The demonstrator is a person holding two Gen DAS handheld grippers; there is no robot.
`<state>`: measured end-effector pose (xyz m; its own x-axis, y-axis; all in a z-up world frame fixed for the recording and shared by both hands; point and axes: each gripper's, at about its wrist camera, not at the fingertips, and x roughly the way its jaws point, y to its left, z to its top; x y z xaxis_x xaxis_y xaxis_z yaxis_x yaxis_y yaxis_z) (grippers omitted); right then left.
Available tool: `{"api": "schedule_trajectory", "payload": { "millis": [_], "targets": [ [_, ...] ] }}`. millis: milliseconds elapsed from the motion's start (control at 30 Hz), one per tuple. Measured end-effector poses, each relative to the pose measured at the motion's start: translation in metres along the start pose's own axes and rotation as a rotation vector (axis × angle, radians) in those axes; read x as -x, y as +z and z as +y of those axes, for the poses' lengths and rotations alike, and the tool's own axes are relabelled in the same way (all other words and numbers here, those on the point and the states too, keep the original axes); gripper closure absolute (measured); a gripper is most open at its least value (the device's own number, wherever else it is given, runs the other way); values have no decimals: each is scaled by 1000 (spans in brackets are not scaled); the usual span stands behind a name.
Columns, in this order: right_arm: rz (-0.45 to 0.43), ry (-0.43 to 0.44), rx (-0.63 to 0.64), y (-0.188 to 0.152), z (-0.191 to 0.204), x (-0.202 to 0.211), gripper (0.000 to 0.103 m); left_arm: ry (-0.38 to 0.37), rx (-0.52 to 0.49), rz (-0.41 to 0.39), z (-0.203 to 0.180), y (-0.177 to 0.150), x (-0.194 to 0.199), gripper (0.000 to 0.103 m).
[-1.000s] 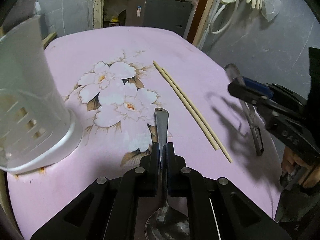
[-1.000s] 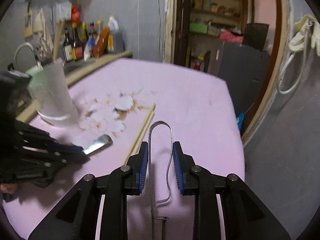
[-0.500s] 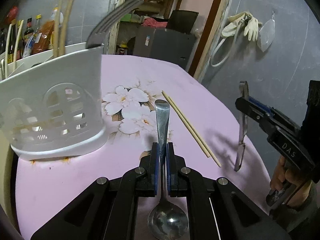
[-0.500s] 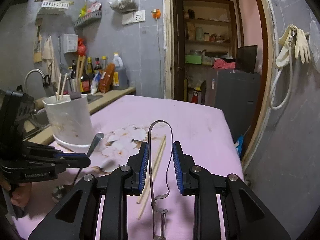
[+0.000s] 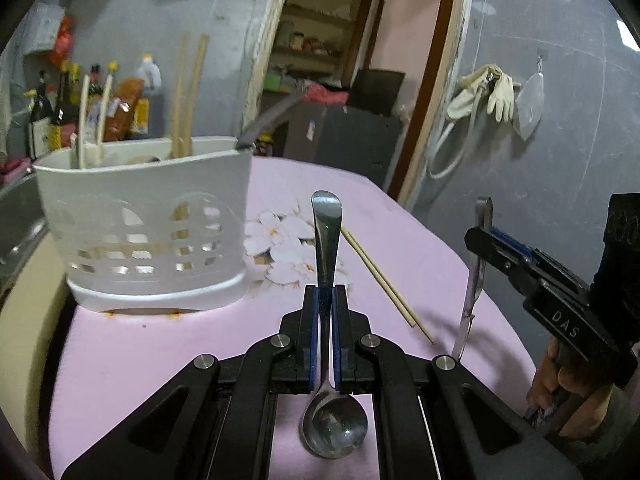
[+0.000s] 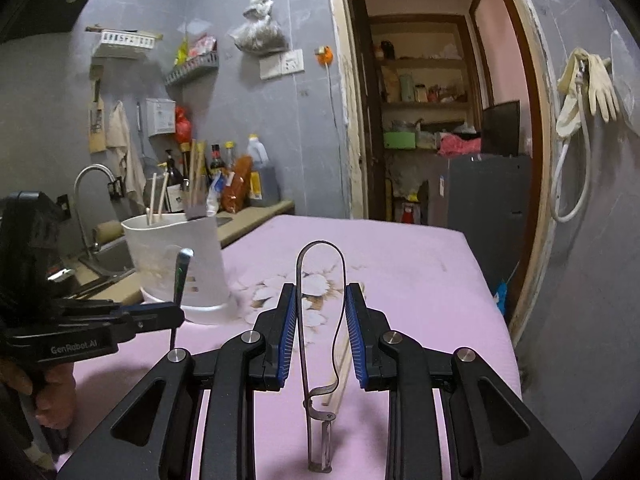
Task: Organize utensils
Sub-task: 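Lift the spoon with the left tool while the right tool lifts the tongs toward the containers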
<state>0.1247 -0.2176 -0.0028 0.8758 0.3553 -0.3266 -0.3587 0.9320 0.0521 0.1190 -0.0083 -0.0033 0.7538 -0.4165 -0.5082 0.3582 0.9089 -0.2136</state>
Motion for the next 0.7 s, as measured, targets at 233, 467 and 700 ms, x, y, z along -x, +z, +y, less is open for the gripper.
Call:
{"api": "schedule_trajectory", "payload": {
  "millis": [233,467,700],
  "targets": [
    [6,18,8,-1,7,-1,81,11,-21,-31,-5,-9,8,101],
    [3,7,10,-2,10,2,81,16,-26,-38,-4,-14,14,103],
    [-38,6,12,1,12,9,81,53,-41,-97,-9,-14,23,103]
  ]
}}
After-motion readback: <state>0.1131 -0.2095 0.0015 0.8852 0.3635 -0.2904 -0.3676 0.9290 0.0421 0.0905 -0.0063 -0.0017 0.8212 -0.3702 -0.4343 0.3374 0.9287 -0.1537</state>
